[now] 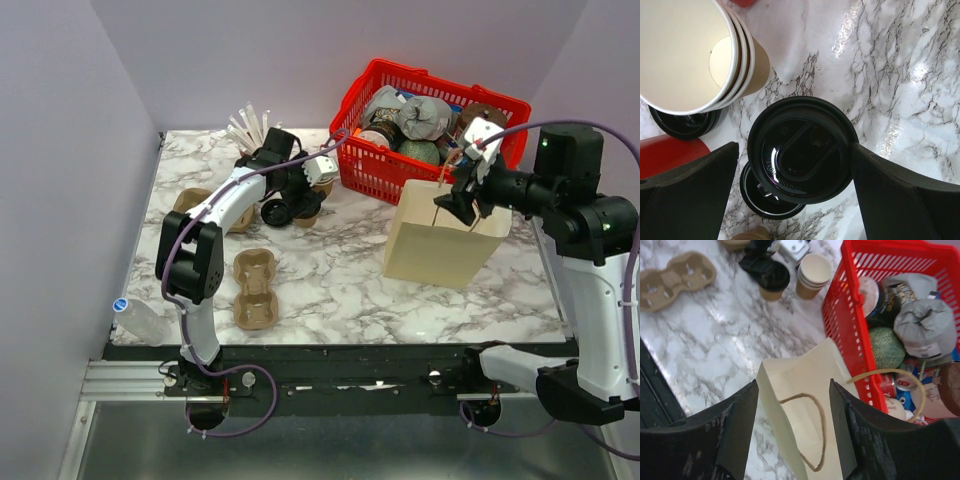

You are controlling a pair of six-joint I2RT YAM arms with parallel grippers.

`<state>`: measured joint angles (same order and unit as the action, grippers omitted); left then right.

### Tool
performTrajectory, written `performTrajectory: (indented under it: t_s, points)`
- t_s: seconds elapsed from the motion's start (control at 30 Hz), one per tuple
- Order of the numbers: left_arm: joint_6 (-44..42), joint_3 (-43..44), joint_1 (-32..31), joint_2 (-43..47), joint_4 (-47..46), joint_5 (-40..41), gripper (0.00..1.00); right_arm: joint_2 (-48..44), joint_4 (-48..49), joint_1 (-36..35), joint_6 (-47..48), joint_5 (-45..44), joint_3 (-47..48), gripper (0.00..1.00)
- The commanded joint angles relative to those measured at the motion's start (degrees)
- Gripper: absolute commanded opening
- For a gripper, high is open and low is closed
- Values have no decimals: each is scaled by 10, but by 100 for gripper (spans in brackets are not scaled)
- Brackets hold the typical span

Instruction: Pack the takeout coffee

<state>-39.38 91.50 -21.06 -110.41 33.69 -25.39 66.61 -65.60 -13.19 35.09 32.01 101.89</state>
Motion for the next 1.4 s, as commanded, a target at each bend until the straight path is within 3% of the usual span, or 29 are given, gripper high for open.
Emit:
performTrajectory:
  t_s: [0.0, 0.1, 0.23, 0.33, 0.53, 0.73, 0.9, 1.13, 1.37]
  points:
    - [31, 24, 1, 26, 18, -10, 98, 22, 80, -1, -85, -56, 41, 65]
    - [46, 27, 1, 39, 12, -15, 99, 25, 128, 34, -102, -93, 38, 63]
    - [67, 31, 1, 61, 6, -19, 99, 67, 103, 151, -120, -2, 98, 63]
    - [79, 25, 1, 77, -2, -22, 99, 103, 34, 196, -45, 55, 111, 63]
    - [96, 18, 1, 101, -3, -26, 99, 107, -44, 236, 93, 79, 35, 64]
    - [90, -5, 1, 136, 13, -29, 99, 100, -69, 248, 176, 83, -27, 64]
    - [123, -30, 2, 134, -23, 29, 98, 97, -62, 248, 185, 93, -49, 65]
    - [199, 59, 43, 62, 21, 13, 98, 93, -67, 248, 187, 102, -56, 66]
    - [200, 73, 60, 13, 4, -3, 98, 74, -27, 248, 140, 115, -105, 67]
